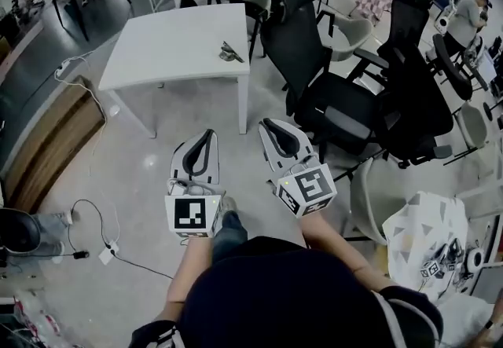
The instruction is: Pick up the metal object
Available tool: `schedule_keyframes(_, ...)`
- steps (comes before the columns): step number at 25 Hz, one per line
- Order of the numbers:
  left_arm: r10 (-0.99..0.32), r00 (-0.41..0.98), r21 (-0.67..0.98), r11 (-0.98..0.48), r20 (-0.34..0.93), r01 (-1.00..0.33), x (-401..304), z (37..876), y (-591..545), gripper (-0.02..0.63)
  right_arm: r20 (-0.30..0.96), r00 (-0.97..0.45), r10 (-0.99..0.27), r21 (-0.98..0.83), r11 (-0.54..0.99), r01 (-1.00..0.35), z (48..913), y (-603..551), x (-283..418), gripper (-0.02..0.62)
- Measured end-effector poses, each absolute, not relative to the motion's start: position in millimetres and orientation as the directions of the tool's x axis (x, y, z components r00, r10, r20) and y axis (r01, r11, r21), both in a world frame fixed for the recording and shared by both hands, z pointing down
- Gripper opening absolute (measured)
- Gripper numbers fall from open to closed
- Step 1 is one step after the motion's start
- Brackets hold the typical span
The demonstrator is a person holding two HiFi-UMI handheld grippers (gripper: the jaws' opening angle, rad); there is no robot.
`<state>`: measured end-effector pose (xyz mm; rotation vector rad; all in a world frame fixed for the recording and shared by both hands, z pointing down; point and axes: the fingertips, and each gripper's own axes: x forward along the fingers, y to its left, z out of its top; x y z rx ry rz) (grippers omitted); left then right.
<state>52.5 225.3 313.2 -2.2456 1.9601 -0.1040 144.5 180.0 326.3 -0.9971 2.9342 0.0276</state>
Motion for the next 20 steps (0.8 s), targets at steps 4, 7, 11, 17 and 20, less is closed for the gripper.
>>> schedule_keyframes(4,-0.982,0.182,-0.180,-0.171,-0.046,-0.969,4,311,169,0.023,-0.013,-0.763,-0.646,0.073,0.761,-0.645,326,123,94,0.034)
schedule_keyframes(7,-0.977,0.213,-0.193,-0.206,-0.014,-0.959,-29,319,132,0.023,0.026,-0.759,-0.650,0.073,0.759,-0.647,334,87,54,0.111)
schedule_keyframes(11,-0.970,0.241,-0.182,-0.236,-0.007,-0.954,-63,328,93,0.023,0.052,-0.739,-0.672,0.050,0.741,-0.670,346,51,19,0.123)
schedule_keyframes(17,-0.969,0.248,-0.152,-0.245,0.005,-0.957,-93,340,54,0.023,0.113,-0.701,-0.704,0.052,0.709,-0.703,370,10,-4,0.126)
schedule_keyframes(20,-0.970,0.244,-0.135,-0.245,0.019,-0.960,-102,348,35,0.023,0.150,-0.688,-0.710,0.063,0.701,-0.710,383,-16,-10,0.124)
